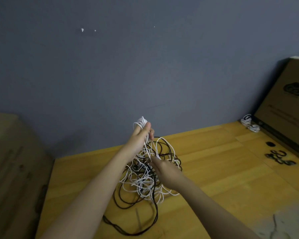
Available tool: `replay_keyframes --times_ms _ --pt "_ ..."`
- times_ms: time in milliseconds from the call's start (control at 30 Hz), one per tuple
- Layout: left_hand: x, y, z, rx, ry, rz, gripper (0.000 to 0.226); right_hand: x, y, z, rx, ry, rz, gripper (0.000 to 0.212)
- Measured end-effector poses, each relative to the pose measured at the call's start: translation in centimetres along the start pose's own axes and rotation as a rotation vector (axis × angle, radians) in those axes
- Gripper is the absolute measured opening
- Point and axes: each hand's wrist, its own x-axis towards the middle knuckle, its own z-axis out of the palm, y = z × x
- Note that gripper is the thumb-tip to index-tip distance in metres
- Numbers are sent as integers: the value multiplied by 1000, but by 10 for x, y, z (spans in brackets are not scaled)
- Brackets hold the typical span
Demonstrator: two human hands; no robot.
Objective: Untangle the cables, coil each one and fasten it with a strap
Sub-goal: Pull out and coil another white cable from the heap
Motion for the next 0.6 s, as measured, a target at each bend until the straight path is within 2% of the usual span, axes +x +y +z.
replay_keyframes --times_ms 133,267,300,400,500,600 --pt "-1 -22 -7 410 -111 -65 40 -4 -4 7 -286 147 -228 21" --pt "-13 -34 -10 450 -222 -182 36 -5 5 -2 -356 278 -401 27" --pt "-17 -32 -9 483 -219 -201 40 -6 7 -7 -314 311 -413 27" --pt "-29 -23 -4 551 -314 -263 80 -5 13 -22 -144 439 -386 24" --pt "-41 -12 1 297 -463 -332 77 -4 12 -34 142 489 -266 22" --pt "-47 -5 3 143 -440 -402 75 -11 13 -28 432 446 -128 16"
